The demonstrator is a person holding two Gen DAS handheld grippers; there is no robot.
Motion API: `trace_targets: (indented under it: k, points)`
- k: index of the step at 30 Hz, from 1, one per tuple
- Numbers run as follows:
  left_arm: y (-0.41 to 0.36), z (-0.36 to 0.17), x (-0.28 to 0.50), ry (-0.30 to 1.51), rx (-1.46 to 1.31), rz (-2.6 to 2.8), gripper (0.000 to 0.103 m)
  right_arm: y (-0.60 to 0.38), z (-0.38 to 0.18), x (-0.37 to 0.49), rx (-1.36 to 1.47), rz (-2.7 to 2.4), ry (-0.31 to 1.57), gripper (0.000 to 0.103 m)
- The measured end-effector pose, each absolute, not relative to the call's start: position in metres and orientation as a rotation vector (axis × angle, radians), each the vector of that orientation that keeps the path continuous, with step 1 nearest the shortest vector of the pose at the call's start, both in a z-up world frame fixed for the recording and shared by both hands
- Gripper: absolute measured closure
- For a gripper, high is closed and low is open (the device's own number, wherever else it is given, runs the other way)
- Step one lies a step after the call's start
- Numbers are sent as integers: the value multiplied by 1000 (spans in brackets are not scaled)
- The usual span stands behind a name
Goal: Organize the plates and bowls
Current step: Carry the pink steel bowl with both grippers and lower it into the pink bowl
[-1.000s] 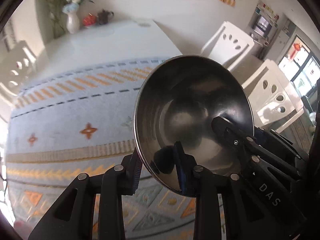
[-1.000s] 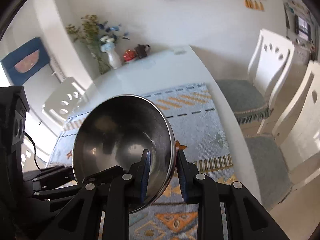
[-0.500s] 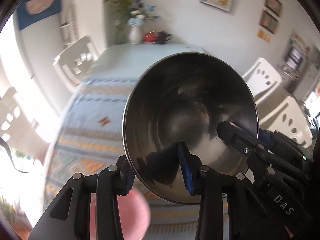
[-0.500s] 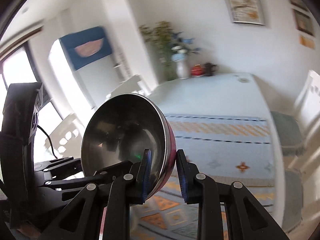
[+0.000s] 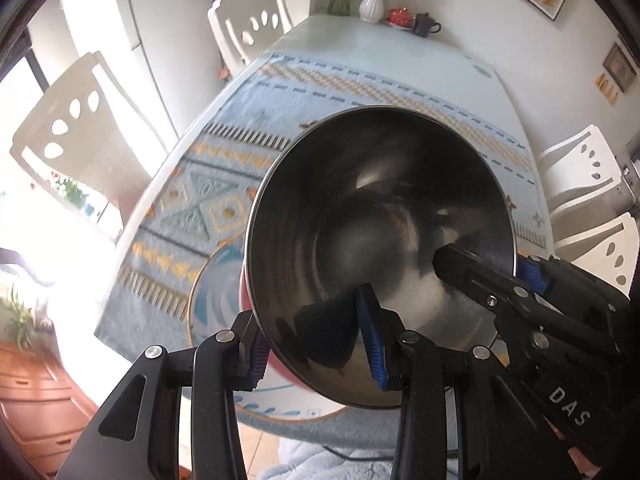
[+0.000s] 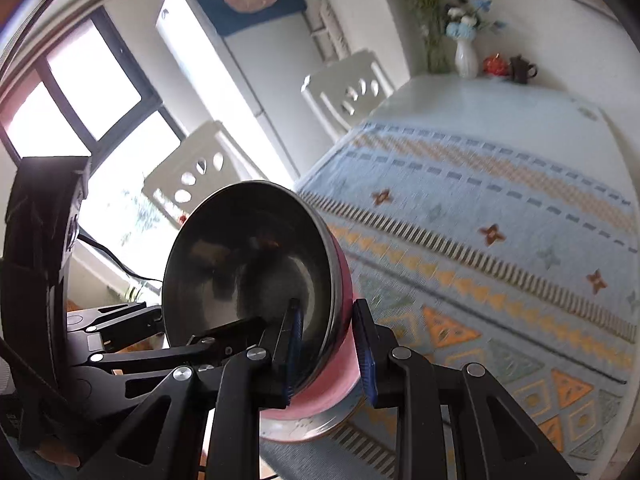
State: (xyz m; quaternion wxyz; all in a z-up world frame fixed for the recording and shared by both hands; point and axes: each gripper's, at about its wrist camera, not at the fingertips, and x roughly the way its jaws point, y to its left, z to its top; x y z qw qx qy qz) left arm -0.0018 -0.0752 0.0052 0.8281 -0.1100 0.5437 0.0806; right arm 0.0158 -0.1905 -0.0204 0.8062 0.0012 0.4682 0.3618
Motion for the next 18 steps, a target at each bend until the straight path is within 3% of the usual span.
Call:
trace_targets:
  k: [8, 11, 13, 18]
  points:
    - [-60, -18, -12, 1230, -280, 147, 65, -177, -65, 25, 8, 806, 1207, 71]
    - [-54, -8, -15, 1229, -309, 139, 64, -181, -74, 25, 64, 844, 1265, 63]
    - [-52, -2, -18, 1215, -281, 179, 58, -187, -72, 23, 85, 835, 1261, 47]
    - [-44, 2, -15, 1209, -289, 197, 56, -200, -58, 27, 107, 775, 1189, 32]
